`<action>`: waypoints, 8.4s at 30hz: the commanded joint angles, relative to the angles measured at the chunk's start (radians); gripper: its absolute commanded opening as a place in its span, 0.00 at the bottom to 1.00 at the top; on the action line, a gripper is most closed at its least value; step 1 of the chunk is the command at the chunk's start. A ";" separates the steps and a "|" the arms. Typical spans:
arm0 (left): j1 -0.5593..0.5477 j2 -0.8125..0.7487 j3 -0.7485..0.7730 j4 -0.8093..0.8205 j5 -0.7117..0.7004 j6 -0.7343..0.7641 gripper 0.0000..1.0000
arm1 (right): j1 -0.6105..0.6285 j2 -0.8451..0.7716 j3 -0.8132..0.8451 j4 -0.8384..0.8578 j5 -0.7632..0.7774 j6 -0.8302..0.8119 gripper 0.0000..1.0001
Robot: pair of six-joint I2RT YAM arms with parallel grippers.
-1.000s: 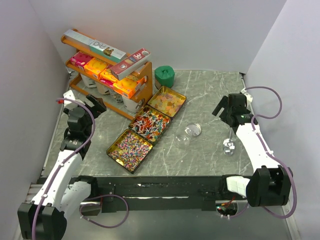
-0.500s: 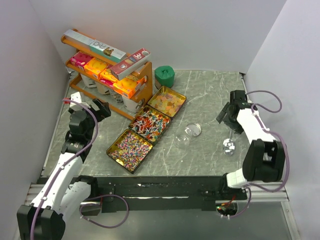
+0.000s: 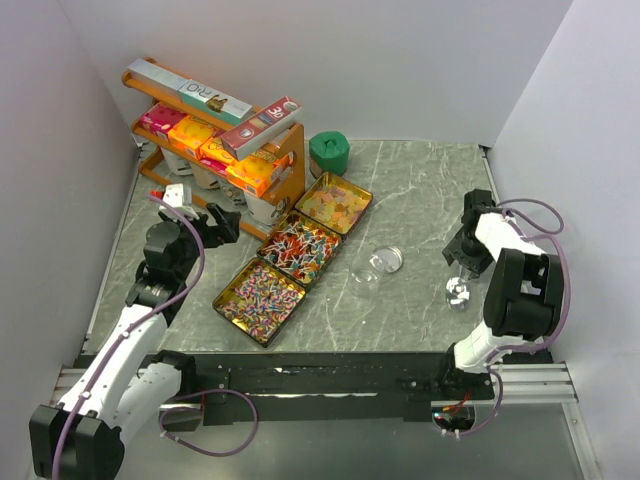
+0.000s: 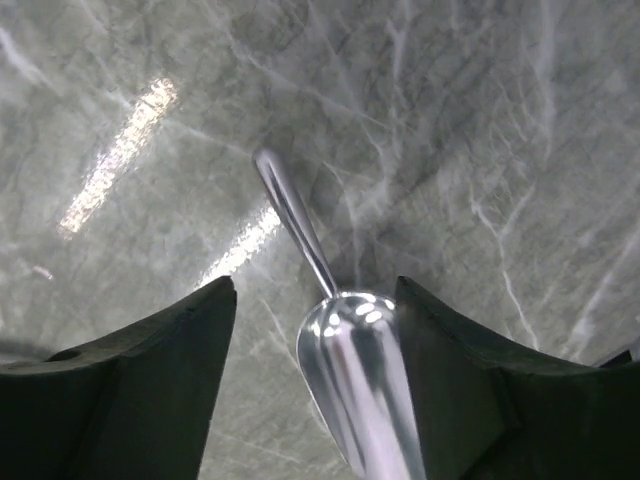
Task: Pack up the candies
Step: Pick up the spatula from the center of the board, then scoop the fake candies from the storage box.
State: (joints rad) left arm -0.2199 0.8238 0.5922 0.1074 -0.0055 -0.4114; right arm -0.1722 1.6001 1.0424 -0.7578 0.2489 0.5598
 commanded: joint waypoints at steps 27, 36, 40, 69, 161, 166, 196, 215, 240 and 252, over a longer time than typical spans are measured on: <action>-0.045 0.101 0.106 0.035 0.372 -0.036 0.99 | 0.003 -0.169 -0.001 0.129 -0.200 0.020 0.00; -0.216 0.199 0.222 0.058 0.397 -0.010 0.97 | 0.241 -0.247 0.263 0.031 -0.091 0.117 0.00; -0.317 0.288 0.308 0.048 0.414 0.008 0.96 | 0.397 -0.212 0.358 -0.012 0.034 0.230 0.00; -0.510 0.735 0.675 -0.175 0.424 0.095 0.01 | 0.655 -0.161 0.539 -0.045 -0.063 0.198 0.00; -0.359 0.378 0.660 -0.742 0.746 0.359 0.82 | 0.996 -0.404 0.412 -0.311 -0.717 -0.756 0.00; -0.277 0.275 0.566 -0.589 0.200 0.177 0.93 | 0.975 -0.316 0.421 -0.316 -0.607 -0.706 0.00; -0.199 0.377 0.287 -0.354 -0.238 -0.138 0.83 | 0.904 0.135 0.496 -0.029 0.010 -0.974 0.00; -0.110 0.604 0.382 -0.336 -0.027 -0.147 0.52 | 0.979 0.179 0.396 0.115 0.182 -1.253 0.00; -0.125 0.713 0.288 -0.286 0.065 -0.124 0.45 | 0.998 0.213 0.387 0.037 0.063 -1.160 0.00; -0.150 0.750 0.299 -0.305 0.048 -0.116 0.08 | 0.996 0.231 0.377 0.028 -0.019 -1.101 0.00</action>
State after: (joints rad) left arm -0.3637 1.5562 0.8757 -0.2005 0.0463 -0.5171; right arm 0.8204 1.8462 1.4452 -0.7010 0.2916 -0.5720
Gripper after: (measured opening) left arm 0.140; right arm 0.183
